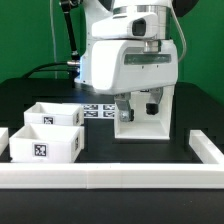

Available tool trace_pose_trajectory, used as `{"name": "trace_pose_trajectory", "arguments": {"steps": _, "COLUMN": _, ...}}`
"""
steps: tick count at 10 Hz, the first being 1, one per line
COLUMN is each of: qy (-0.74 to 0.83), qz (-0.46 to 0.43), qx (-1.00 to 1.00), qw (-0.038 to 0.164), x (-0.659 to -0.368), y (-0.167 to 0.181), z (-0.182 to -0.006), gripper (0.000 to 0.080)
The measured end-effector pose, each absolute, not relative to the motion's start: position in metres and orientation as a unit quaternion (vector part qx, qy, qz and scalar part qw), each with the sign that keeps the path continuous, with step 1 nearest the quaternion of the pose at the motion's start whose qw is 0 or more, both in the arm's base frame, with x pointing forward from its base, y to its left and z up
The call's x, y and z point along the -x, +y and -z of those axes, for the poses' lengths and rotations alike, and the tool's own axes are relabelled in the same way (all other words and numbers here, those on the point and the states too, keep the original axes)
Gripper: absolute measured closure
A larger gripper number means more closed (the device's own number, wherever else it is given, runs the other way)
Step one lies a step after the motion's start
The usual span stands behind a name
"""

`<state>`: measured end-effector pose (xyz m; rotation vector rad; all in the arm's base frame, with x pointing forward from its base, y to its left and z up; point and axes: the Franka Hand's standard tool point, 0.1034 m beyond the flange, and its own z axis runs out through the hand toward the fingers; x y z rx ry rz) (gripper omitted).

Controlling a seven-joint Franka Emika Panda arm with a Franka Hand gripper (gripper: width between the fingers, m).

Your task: Assemble drawer

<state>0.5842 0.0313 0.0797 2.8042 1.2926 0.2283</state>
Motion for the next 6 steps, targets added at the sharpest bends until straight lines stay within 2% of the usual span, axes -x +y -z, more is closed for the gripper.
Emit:
{"name": "trace_pose_trajectory", "arguments": {"steps": 5, "qy": 0.411, "qz": -0.08, "qx": -0.908, "qw": 0.024, "x": -0.5852, "y": 0.0321, "z": -0.0804, "gripper": 0.015}}
{"name": "trace_pose_trajectory", "arguments": {"steps": 6, "qy": 0.37, "qz": -0.06, "qx": -0.927, "qw": 0.016, "x": -0.5787, "y": 0.0354, "z": -0.086, "gripper": 0.015}}
